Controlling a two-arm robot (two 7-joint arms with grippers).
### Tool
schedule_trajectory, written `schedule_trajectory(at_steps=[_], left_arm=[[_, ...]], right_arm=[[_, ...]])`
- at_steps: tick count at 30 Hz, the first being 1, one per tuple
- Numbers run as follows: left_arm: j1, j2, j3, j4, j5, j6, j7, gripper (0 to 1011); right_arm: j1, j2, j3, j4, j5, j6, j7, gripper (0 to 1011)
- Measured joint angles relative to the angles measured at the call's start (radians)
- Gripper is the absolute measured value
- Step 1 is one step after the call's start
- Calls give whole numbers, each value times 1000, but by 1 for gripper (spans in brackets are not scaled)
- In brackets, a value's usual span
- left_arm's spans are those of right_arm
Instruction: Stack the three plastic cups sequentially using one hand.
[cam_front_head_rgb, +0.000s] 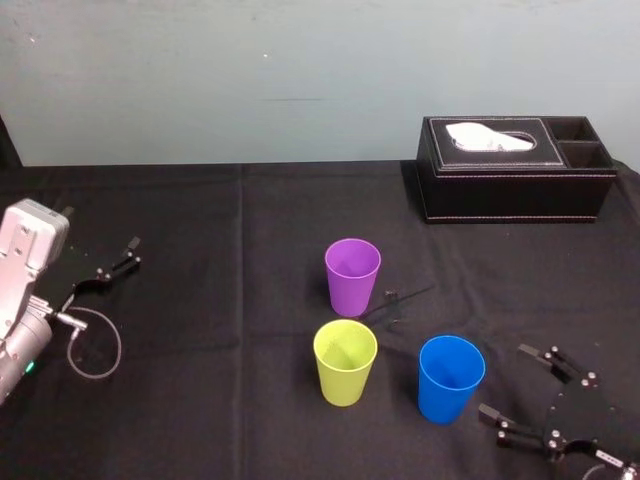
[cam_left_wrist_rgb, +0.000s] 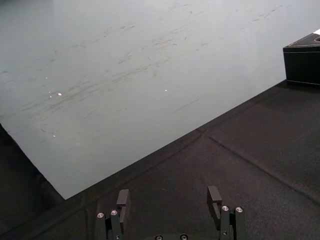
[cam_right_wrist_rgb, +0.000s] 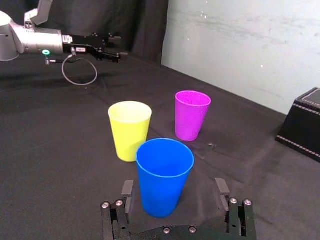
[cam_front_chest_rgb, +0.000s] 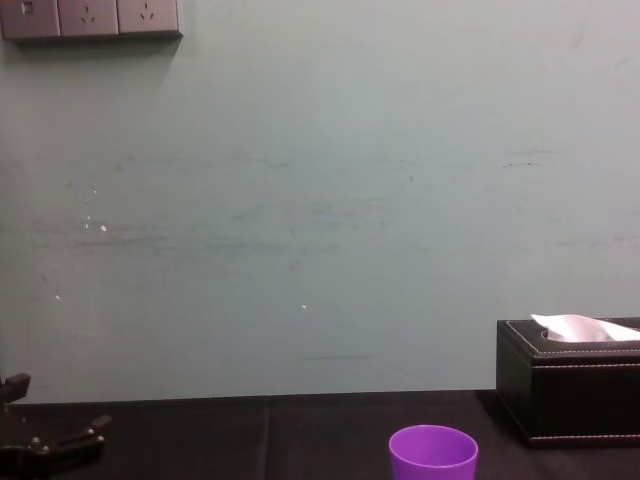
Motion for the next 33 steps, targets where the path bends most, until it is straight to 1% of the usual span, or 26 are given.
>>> schedule_trajectory(at_steps=[9, 18, 25, 27, 33], left_arm=[[0, 0, 0, 0, 0, 0, 0, 1010], [0, 0, 0, 0, 0, 0, 0, 1010], [0, 0, 0, 0, 0, 0, 0, 1010], [0, 0, 0, 0, 0, 0, 0, 1010], [0, 0, 0, 0, 0, 0, 0, 1010]], right_arm=[[36, -40, -20, 24, -18, 37, 28, 1003], [70, -76, -30, 49, -8, 92, 65, 1003], [86, -96, -29, 59, 0, 113, 89, 1003], [93, -107, -29, 62, -1, 121, 96, 1003], [106, -122, -30, 67, -9, 130, 101, 1003]])
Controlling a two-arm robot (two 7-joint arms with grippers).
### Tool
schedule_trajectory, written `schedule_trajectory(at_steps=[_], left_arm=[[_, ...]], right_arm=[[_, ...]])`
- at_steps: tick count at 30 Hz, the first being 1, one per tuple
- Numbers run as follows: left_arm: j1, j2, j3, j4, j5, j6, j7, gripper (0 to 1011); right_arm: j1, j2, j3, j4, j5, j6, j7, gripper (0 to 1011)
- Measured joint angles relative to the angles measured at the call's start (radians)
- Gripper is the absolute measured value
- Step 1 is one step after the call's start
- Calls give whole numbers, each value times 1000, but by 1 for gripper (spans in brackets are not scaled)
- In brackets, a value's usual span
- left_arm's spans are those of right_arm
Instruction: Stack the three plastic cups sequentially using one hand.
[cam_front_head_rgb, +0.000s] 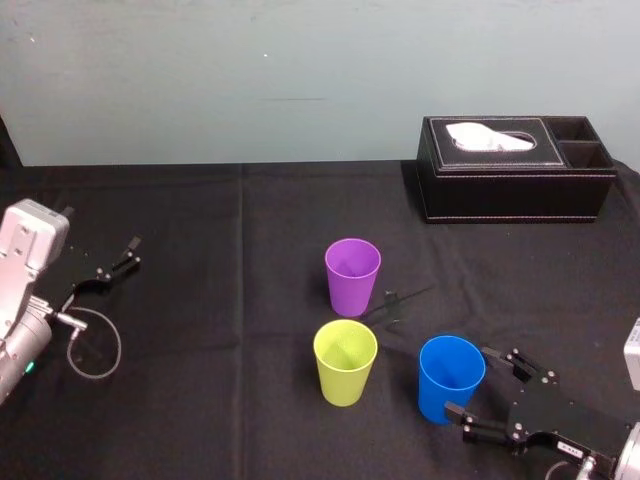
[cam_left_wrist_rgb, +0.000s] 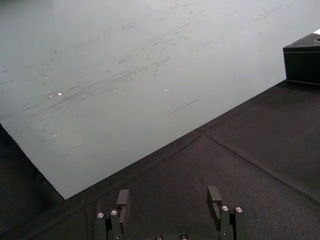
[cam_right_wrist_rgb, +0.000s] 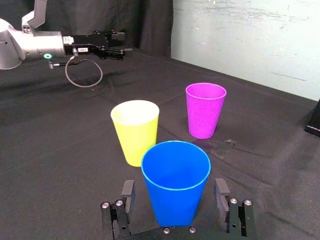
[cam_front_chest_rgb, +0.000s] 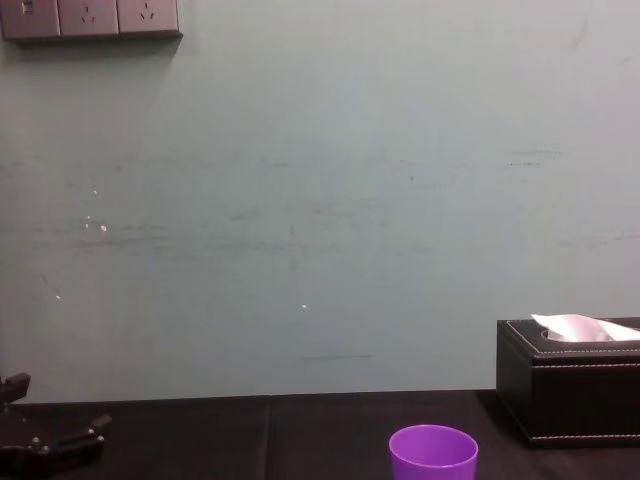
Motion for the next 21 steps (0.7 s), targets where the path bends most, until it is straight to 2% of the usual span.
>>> schedule_trajectory(at_steps=[13, 21], left_arm=[[0, 0, 0, 0, 0, 0, 0, 1010], [0, 0, 0, 0, 0, 0, 0, 1010]], right_arm=[[29, -31, -10, 14, -14, 6, 3, 1003], [62, -53, -31, 34, -25, 9, 7, 1003]])
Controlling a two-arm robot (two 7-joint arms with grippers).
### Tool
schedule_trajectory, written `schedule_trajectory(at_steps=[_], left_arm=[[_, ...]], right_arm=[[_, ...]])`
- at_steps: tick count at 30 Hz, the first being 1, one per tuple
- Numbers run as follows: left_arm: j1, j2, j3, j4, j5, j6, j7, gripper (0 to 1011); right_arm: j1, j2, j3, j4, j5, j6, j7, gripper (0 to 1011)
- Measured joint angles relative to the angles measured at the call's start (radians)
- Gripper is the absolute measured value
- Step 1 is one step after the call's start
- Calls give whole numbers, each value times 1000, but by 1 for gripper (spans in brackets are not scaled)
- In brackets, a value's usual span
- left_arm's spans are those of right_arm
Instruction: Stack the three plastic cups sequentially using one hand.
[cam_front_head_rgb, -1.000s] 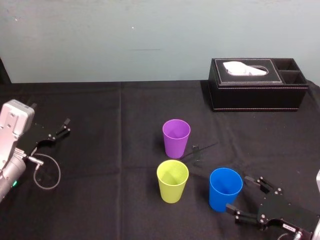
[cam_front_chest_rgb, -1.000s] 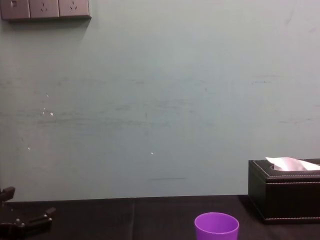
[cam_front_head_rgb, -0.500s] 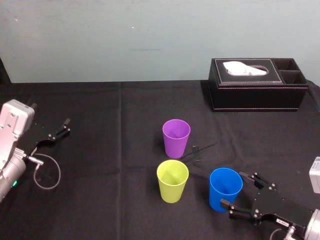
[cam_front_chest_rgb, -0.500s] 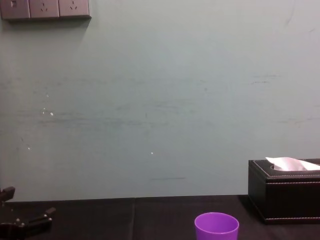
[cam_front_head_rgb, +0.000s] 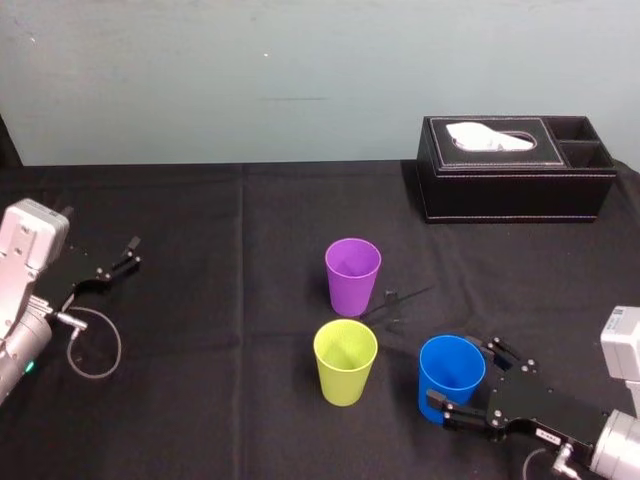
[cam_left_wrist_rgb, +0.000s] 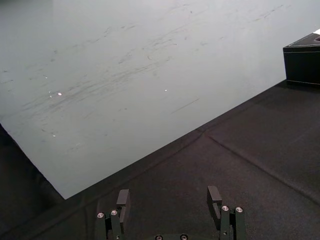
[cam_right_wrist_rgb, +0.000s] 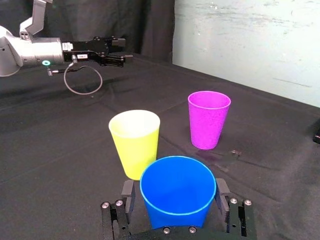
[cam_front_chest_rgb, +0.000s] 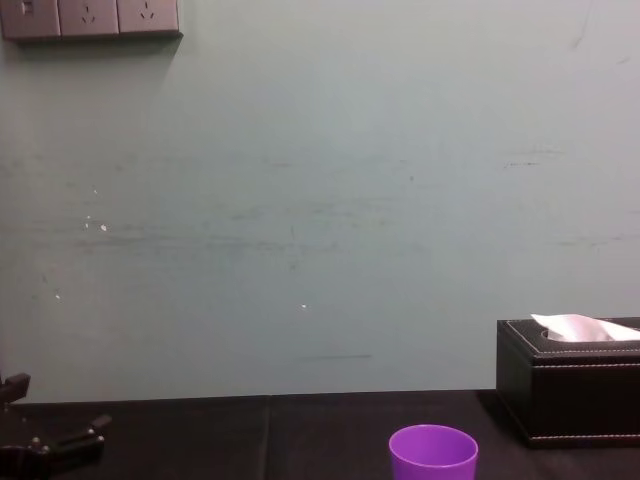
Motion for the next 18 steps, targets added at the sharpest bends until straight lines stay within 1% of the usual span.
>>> schedule_trajectory(at_steps=[9, 15, 18], left_arm=[[0, 0, 0, 0, 0, 0, 0, 1010], [0, 0, 0, 0, 0, 0, 0, 1010], [0, 0, 0, 0, 0, 0, 0, 1010]], right_arm=[[28, -16, -18, 20, -5, 19, 0, 1003], [26, -15, -17, 19, -5, 19, 0, 1003], [25, -14, -17, 18, -4, 19, 0, 979]])
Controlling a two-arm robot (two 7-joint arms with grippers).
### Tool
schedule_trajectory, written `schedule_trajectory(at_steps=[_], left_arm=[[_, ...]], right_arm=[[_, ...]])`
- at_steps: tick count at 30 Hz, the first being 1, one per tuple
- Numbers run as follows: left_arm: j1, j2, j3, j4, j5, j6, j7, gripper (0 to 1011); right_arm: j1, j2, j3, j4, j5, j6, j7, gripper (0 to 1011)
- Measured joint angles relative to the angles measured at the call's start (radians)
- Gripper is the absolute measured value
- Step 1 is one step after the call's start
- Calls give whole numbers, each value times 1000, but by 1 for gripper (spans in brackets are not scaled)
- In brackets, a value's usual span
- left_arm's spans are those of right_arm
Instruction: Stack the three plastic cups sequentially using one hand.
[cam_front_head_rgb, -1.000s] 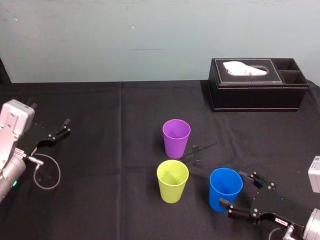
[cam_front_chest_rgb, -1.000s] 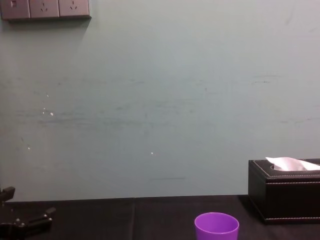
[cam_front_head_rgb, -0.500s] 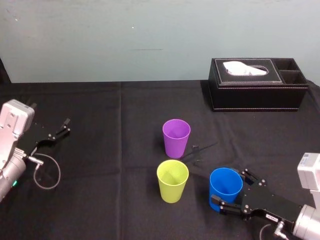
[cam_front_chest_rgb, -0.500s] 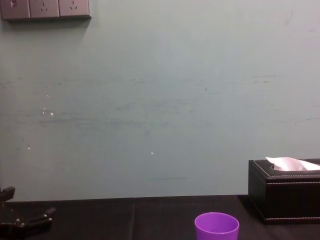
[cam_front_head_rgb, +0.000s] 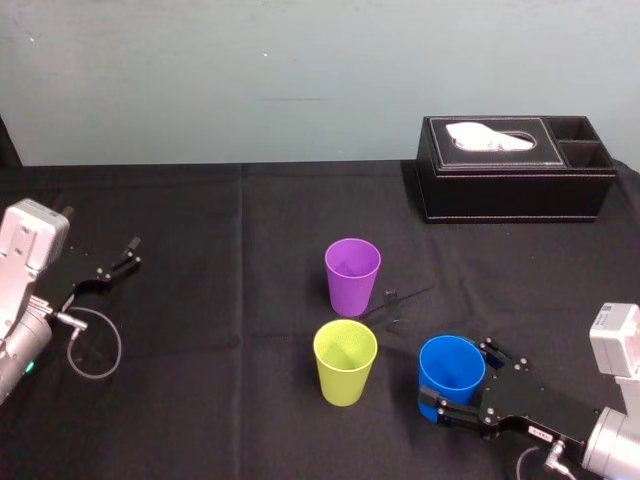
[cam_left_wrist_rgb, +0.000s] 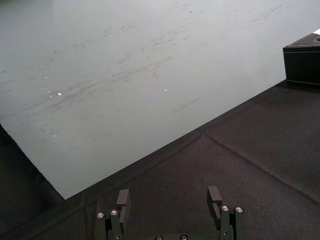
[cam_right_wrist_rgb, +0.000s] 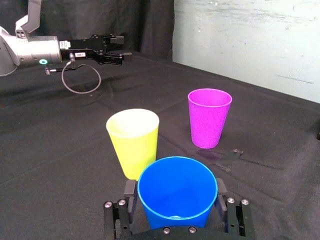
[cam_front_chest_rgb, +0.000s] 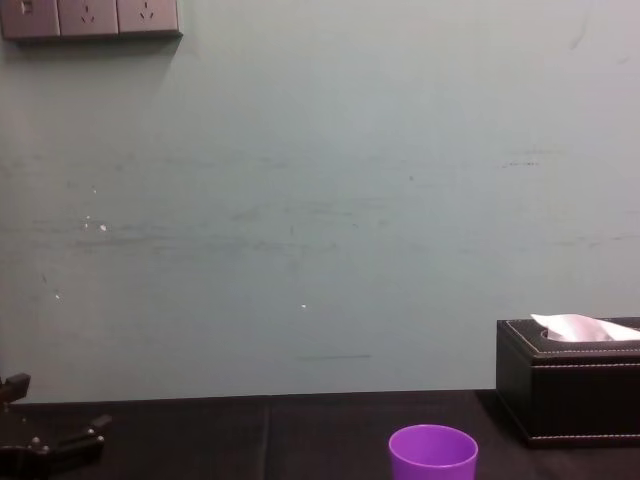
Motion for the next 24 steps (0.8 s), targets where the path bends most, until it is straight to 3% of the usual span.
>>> schedule_trajectory(at_steps=[8, 24], left_arm=[[0, 0, 0, 0, 0, 0, 0, 1010], [0, 0, 0, 0, 0, 0, 0, 1010]], right_arm=[[-2, 1, 1, -2, 0, -2, 0, 794], [-3, 2, 2, -4, 0, -4, 0, 728]])
